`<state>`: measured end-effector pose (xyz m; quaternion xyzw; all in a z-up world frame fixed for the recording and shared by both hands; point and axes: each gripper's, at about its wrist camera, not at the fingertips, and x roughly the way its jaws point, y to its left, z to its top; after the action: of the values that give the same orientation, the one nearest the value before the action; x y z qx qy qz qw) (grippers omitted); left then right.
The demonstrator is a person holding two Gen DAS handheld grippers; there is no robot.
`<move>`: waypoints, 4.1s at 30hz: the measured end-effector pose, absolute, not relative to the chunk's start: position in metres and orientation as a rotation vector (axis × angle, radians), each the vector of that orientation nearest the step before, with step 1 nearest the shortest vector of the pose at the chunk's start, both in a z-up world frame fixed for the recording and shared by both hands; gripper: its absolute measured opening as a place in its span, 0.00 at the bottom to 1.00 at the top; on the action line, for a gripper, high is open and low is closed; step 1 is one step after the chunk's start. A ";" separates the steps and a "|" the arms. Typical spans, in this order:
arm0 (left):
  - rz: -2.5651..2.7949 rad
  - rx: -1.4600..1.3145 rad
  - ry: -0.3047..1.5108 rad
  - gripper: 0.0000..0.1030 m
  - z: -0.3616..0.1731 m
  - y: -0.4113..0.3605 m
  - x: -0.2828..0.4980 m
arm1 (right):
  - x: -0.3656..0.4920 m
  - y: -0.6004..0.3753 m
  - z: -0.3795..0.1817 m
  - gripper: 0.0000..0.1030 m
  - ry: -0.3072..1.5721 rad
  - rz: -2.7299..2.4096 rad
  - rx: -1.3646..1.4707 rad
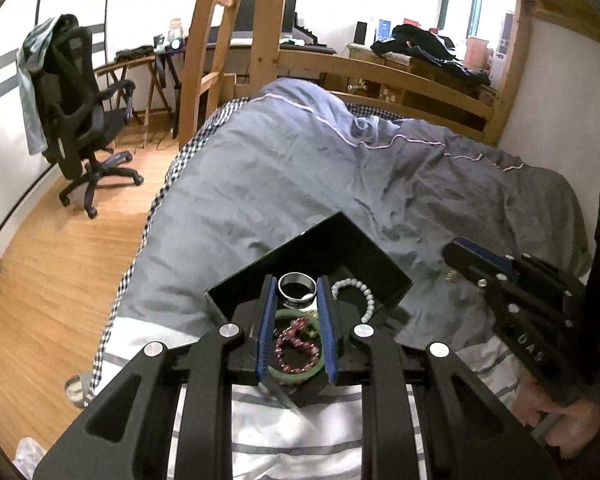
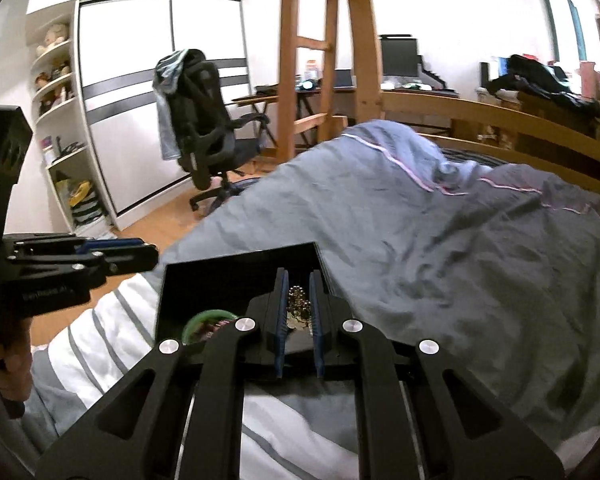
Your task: Organize jewelry
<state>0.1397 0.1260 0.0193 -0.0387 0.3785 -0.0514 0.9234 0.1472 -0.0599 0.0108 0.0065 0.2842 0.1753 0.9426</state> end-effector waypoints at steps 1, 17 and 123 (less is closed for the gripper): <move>-0.107 -0.084 0.785 0.19 0.017 0.129 0.141 | 0.149 -0.053 0.008 0.11 0.583 0.369 0.007; -0.062 -0.107 0.928 0.19 -0.019 0.136 0.159 | 0.174 -0.023 -0.045 0.12 0.665 0.448 -0.021; 0.175 0.046 0.733 0.94 0.021 0.108 0.040 | 0.072 -0.067 0.027 0.96 0.786 0.322 -0.031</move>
<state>0.0403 0.1083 0.0205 0.0223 0.3578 0.0852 0.9296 0.0724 -0.0669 0.0267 -0.0152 0.3812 0.1562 0.9111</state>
